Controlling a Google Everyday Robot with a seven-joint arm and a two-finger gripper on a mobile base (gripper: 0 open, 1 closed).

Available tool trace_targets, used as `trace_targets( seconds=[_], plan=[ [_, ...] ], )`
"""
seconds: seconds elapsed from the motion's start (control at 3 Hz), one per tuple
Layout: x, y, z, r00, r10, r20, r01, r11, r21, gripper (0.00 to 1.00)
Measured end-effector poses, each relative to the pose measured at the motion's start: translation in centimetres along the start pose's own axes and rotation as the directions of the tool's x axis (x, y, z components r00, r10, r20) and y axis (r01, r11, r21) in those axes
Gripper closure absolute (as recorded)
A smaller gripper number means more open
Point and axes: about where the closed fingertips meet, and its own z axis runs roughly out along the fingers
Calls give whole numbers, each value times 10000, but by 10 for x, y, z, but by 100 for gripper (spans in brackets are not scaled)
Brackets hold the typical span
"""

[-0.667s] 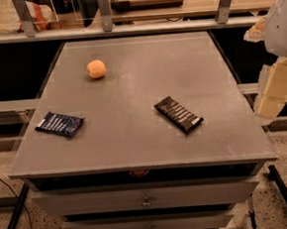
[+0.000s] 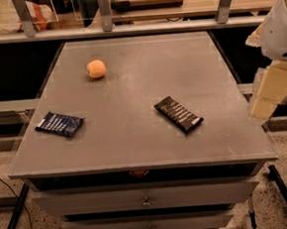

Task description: Move rxbar chocolate near rxbar blueberry

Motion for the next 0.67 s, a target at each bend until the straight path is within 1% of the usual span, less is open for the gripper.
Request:
trace_targets(
  seconds=[0.33,0.67],
  plan=[
    [14,-11,39,9886,1469,-326,-1478,9886,-283,0],
    [20,-15,71,9671,2490,-528,-2514,9668,-456,0]
  ],
)
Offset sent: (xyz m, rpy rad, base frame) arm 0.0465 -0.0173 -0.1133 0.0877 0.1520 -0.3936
